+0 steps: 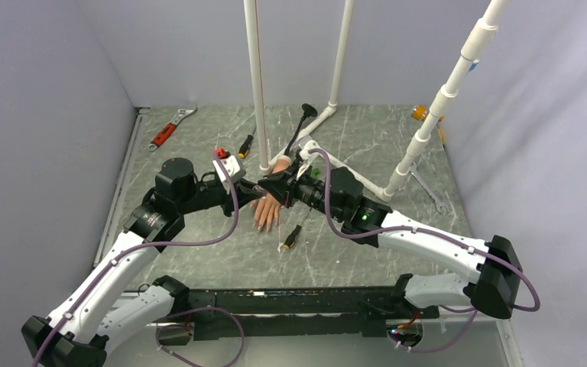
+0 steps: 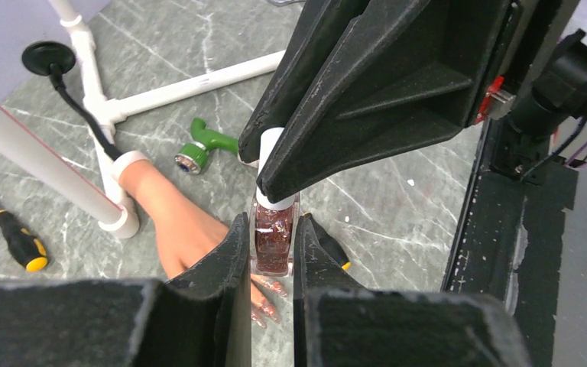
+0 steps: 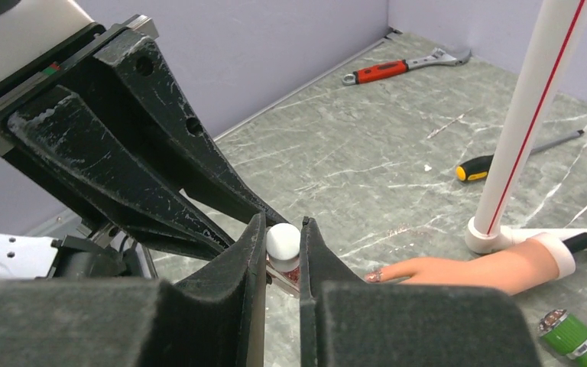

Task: Paint the nails
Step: Screw the nail polish bottle.

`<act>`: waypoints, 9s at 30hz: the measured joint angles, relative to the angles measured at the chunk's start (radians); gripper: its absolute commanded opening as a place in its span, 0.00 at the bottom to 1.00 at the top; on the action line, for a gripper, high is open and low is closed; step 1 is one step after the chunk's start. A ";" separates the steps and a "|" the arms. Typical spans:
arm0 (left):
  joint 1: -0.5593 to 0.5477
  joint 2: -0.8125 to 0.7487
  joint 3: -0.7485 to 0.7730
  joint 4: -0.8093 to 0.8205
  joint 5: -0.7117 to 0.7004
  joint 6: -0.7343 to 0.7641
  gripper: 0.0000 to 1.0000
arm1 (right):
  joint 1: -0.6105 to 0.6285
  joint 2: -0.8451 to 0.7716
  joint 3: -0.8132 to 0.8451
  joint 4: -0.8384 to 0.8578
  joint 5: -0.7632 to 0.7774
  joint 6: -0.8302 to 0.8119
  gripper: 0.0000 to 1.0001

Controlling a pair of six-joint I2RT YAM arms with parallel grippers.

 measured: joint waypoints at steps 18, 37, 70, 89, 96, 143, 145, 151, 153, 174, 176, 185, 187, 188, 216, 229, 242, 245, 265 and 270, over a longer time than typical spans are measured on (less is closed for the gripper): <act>0.010 -0.004 0.000 0.009 -0.128 0.003 0.00 | 0.015 0.025 0.034 -0.062 0.013 0.082 0.65; 0.020 0.001 0.000 0.060 -0.039 0.005 0.00 | -0.111 -0.176 -0.032 -0.130 -0.229 -0.013 0.70; 0.020 0.062 0.005 0.061 0.338 0.008 0.00 | -0.200 -0.124 -0.016 -0.089 -0.596 -0.163 0.39; 0.021 0.058 0.006 0.061 0.331 0.007 0.00 | -0.203 -0.073 -0.005 -0.067 -0.623 -0.146 0.27; 0.021 0.058 0.007 0.061 0.329 0.007 0.00 | -0.204 -0.057 0.000 -0.060 -0.661 -0.132 0.33; 0.006 0.017 0.013 0.009 -0.089 -0.022 0.00 | -0.047 0.075 0.080 -0.045 -0.049 0.061 0.61; 0.011 0.018 0.013 0.016 -0.124 -0.019 0.00 | -0.036 0.069 0.082 -0.069 -0.051 0.076 0.71; 0.021 0.019 0.013 0.021 -0.163 -0.018 0.00 | -0.029 0.013 0.082 -0.119 -0.072 0.066 0.77; 0.021 0.019 0.013 0.024 -0.167 -0.018 0.00 | -0.042 -0.013 0.082 -0.124 -0.087 0.061 0.77; 0.021 0.026 0.013 0.080 0.258 -0.003 0.00 | -0.201 -0.141 0.019 -0.084 -0.578 -0.112 0.57; 0.021 0.026 0.013 0.085 0.277 -0.004 0.00 | -0.204 -0.140 0.019 -0.085 -0.599 -0.124 0.56; 0.021 0.029 0.013 0.100 0.302 -0.005 0.00 | -0.206 -0.103 0.019 -0.082 -0.651 -0.135 0.49; 0.021 0.032 0.013 0.100 0.302 -0.005 0.00 | -0.206 -0.093 0.019 -0.082 -0.655 -0.134 0.47; 0.021 0.033 0.013 0.100 0.302 -0.005 0.00 | -0.206 -0.089 0.019 -0.081 -0.655 -0.134 0.46; 0.021 0.036 0.013 0.099 0.269 -0.019 0.00 | -0.214 -0.042 0.019 -0.018 -0.633 -0.102 0.00; 0.018 0.026 0.013 0.053 0.076 -0.019 0.00 | -0.104 0.006 0.050 -0.055 -0.283 -0.107 0.00; 0.018 -0.004 0.012 0.053 -0.058 -0.023 0.00 | -0.037 0.077 0.159 -0.134 -0.072 -0.083 0.00; 0.018 -0.004 0.012 0.053 -0.069 -0.023 0.00 | -0.034 0.083 0.170 -0.148 -0.055 -0.072 0.00; 0.021 -0.002 0.012 0.062 -0.100 -0.023 0.00 | -0.020 0.015 0.209 -0.307 -0.012 -0.048 0.70; 0.021 0.000 0.012 0.062 -0.083 -0.023 0.00 | -0.047 -0.054 0.176 -0.309 -0.050 -0.070 0.67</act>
